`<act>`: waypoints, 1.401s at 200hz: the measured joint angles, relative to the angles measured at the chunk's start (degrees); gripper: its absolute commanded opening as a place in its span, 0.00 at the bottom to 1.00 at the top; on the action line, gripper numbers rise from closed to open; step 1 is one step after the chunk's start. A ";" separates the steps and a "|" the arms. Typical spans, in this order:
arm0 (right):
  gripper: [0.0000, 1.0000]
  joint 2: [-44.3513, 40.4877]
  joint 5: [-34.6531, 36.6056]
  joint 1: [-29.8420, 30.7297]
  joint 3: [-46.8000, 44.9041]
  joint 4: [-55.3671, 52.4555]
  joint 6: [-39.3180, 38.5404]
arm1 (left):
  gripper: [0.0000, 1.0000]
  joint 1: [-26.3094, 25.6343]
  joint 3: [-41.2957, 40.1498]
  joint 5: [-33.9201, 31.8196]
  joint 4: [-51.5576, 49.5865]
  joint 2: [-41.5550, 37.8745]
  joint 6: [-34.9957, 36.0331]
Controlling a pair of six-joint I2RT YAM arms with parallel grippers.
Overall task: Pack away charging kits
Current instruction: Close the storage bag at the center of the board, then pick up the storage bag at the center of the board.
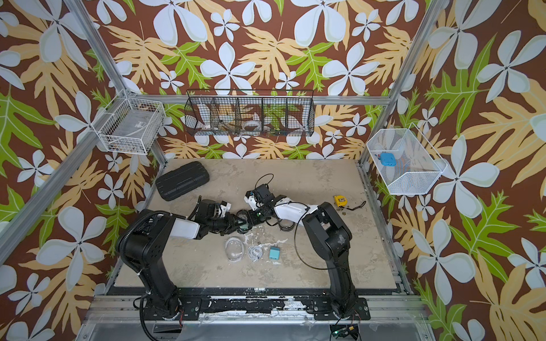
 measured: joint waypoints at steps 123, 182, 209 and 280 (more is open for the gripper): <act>0.06 0.98 0.17 0.24 1.22 -1.07 -2.03 | 0.26 0.70 0.07 -1.09 1.44 0.20 -2.58; 0.31 -1.73 1.22 0.33 2.89 -3.04 -2.99 | 0.11 0.96 0.07 -1.42 2.67 -0.66 -4.00; 0.34 -7.58 1.79 0.33 1.84 -3.04 -3.06 | 0.11 0.96 0.04 -2.16 3.08 -3.45 -5.33; 0.36 -28.30 3.19 4.26 -10.45 -0.37 0.26 | 0.10 0.55 -0.98 -9.90 -1.46 -18.82 -19.87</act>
